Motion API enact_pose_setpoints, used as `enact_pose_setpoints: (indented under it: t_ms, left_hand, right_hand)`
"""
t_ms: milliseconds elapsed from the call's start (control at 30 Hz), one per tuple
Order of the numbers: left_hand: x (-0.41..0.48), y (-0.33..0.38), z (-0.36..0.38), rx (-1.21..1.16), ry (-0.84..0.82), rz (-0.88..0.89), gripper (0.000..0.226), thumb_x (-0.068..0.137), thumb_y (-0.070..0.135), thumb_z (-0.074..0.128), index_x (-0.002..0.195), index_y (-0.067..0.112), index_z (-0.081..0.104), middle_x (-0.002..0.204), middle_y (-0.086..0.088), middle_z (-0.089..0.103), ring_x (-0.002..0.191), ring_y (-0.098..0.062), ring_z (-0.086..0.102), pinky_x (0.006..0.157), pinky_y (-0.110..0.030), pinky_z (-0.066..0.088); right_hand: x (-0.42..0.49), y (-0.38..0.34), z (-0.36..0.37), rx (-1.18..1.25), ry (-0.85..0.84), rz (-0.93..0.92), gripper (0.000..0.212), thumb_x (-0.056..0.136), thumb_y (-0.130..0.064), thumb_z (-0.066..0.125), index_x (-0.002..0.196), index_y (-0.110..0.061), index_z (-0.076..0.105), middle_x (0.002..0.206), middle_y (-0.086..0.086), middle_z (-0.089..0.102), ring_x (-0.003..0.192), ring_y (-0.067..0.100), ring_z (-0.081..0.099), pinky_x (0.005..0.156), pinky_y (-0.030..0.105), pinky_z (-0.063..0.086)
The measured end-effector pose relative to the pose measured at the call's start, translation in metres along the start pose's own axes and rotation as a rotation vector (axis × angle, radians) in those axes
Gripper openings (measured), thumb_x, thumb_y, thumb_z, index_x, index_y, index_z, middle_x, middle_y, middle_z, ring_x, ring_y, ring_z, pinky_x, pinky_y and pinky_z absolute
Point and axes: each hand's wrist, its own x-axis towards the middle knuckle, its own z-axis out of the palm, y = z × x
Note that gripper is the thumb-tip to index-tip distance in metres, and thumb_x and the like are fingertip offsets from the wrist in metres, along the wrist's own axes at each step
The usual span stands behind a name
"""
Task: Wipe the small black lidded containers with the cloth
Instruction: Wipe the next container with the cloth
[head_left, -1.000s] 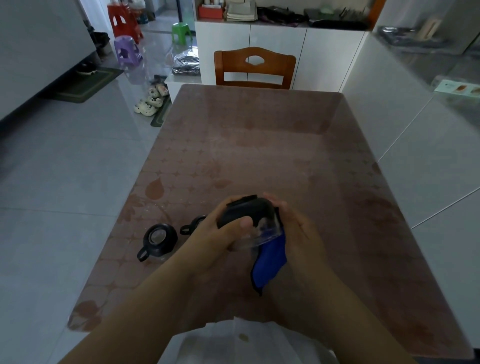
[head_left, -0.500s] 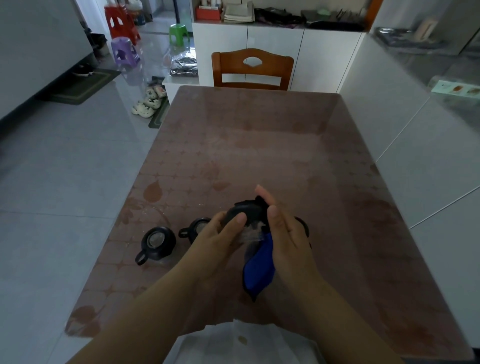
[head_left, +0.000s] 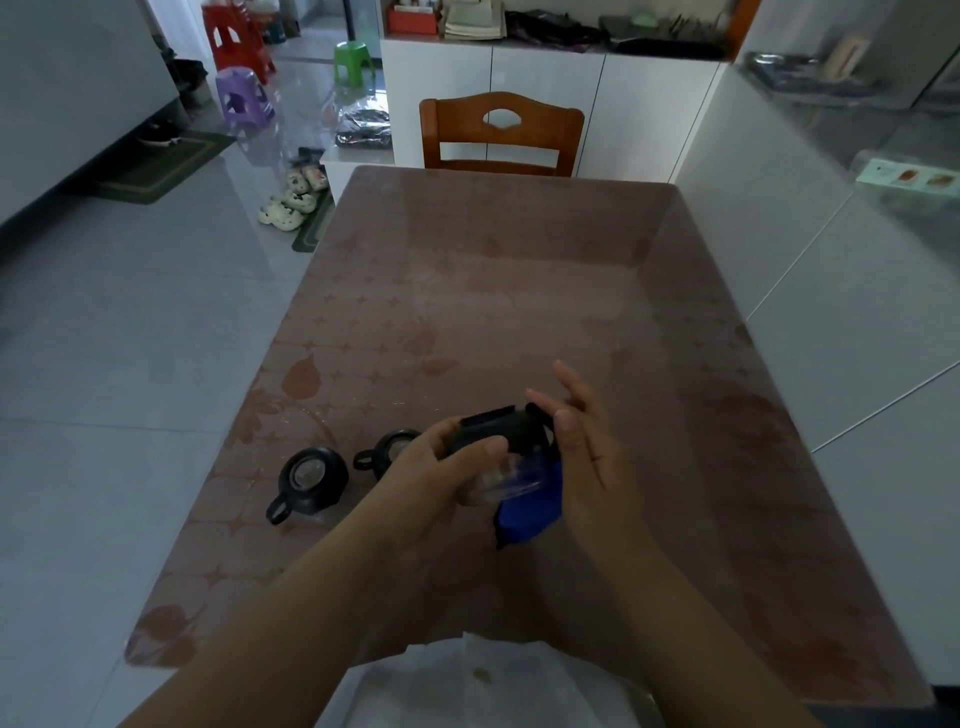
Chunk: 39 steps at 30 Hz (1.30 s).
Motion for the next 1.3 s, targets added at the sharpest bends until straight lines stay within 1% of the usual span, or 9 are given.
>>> enact_pose_setpoints:
  t_ms: [100, 200, 400, 567, 767, 900, 1033, 1167, 1300]
  left_hand:
    - [0.002, -0.006, 0.002, -0.152, 0.008, -0.009, 0.053, 0.063, 0.037, 0.079, 0.110, 0.017, 0.063, 0.100, -0.002, 0.075, 0.096, -0.019, 0.069, 0.086, -0.031, 0.055]
    - [-0.002, -0.005, 0.008, -0.231, 0.006, 0.009, 0.037, 0.071, 0.030, 0.059, 0.104, 0.016, 0.064, 0.095, -0.002, 0.076, 0.092, -0.018, 0.071, 0.083, -0.029, 0.057]
    - [-0.008, 0.002, 0.010, -0.338, 0.029, 0.006, 0.051, 0.077, 0.050, 0.057, 0.114, 0.015, 0.061, 0.116, -0.010, 0.069, 0.110, -0.026, 0.064, 0.095, -0.036, 0.051]
    - [-0.005, -0.001, 0.011, -0.242, 0.078, 0.004, 0.048, 0.068, 0.045, 0.057, 0.109, 0.021, 0.064, 0.113, -0.005, 0.070, 0.110, -0.027, 0.061, 0.093, -0.040, 0.046]
    - [-0.008, 0.006, 0.010, -0.295, 0.060, 0.055, 0.049, 0.067, 0.039, 0.056, 0.109, 0.015, 0.065, 0.098, -0.004, 0.075, 0.088, -0.017, 0.072, 0.068, -0.026, 0.059]
    - [0.002, 0.011, -0.012, 0.156, 0.344, 0.106, 0.057, 0.064, 0.039, 0.070, 0.113, 0.014, 0.055, 0.101, -0.006, 0.065, 0.087, -0.024, 0.064, 0.071, -0.033, 0.053]
    - [0.022, 0.000, -0.027, 0.424, 0.448, 0.102, 0.054, 0.073, 0.019, 0.077, 0.115, 0.015, 0.044, 0.113, -0.001, 0.051, 0.100, -0.021, 0.054, 0.083, -0.032, 0.046]
    - [0.048, -0.026, -0.023, 0.658, 0.357, 0.084, 0.079, 0.071, 0.018, 0.080, 0.134, 0.013, 0.032, 0.124, -0.004, 0.045, 0.112, -0.023, 0.050, 0.092, -0.031, 0.044]
    - [0.067, -0.058, -0.015, 0.921, 0.262, 0.082, 0.089, 0.071, 0.027, 0.080, 0.140, 0.018, 0.024, 0.136, -0.007, 0.035, 0.122, -0.026, 0.046, 0.099, -0.036, 0.044]
  right_hand:
    - [0.001, 0.003, -0.009, 0.082, 0.115, 0.089, 0.039, 0.092, -0.055, 0.035, 0.126, -0.043, 0.049, 0.110, -0.017, 0.069, 0.103, 0.008, 0.064, 0.098, 0.050, 0.047]
    - [-0.002, -0.003, -0.008, 0.064, 0.041, 0.026, 0.051, 0.083, -0.071, 0.035, 0.130, -0.051, 0.041, 0.118, -0.023, 0.064, 0.117, 0.012, 0.057, 0.103, 0.049, 0.043]
    - [-0.008, -0.004, -0.005, -0.309, -0.009, -0.134, 0.033, 0.086, -0.071, 0.018, 0.109, -0.070, 0.042, 0.143, -0.043, 0.016, 0.134, 0.009, 0.022, 0.114, 0.032, 0.020]
    - [-0.001, -0.009, -0.012, -0.004, -0.085, -0.030, 0.031, 0.082, -0.075, 0.027, 0.111, -0.077, 0.036, 0.153, -0.012, 0.029, 0.140, 0.018, 0.029, 0.111, 0.053, 0.029]
    - [-0.010, 0.004, -0.008, -0.012, -0.153, 0.050, 0.046, 0.095, -0.052, 0.028, 0.138, -0.040, 0.037, 0.134, -0.052, 0.027, 0.136, -0.012, 0.023, 0.116, 0.034, 0.027]
    - [-0.031, 0.025, -0.032, -0.075, -0.095, 0.182, 0.035, 0.093, -0.053, 0.027, 0.124, -0.048, 0.044, 0.129, -0.037, 0.041, 0.116, -0.027, 0.035, 0.092, -0.003, 0.030]
    - [-0.041, 0.060, -0.061, -0.252, -0.210, 0.435, 0.032, 0.096, -0.037, 0.030, 0.118, -0.035, 0.054, 0.107, -0.013, 0.060, 0.102, 0.004, 0.057, 0.075, 0.007, 0.043]
    - [-0.056, 0.103, -0.082, -0.514, -0.295, 0.623, 0.039, 0.100, -0.031, 0.031, 0.117, -0.013, 0.062, 0.086, -0.006, 0.060, 0.079, 0.006, 0.054, 0.069, 0.018, 0.041]
    - [-0.064, 0.117, -0.098, -0.486, -0.118, 0.697, 0.039, 0.100, -0.028, 0.031, 0.130, -0.013, 0.051, 0.107, 0.007, 0.055, 0.092, 0.014, 0.047, 0.082, 0.022, 0.034]
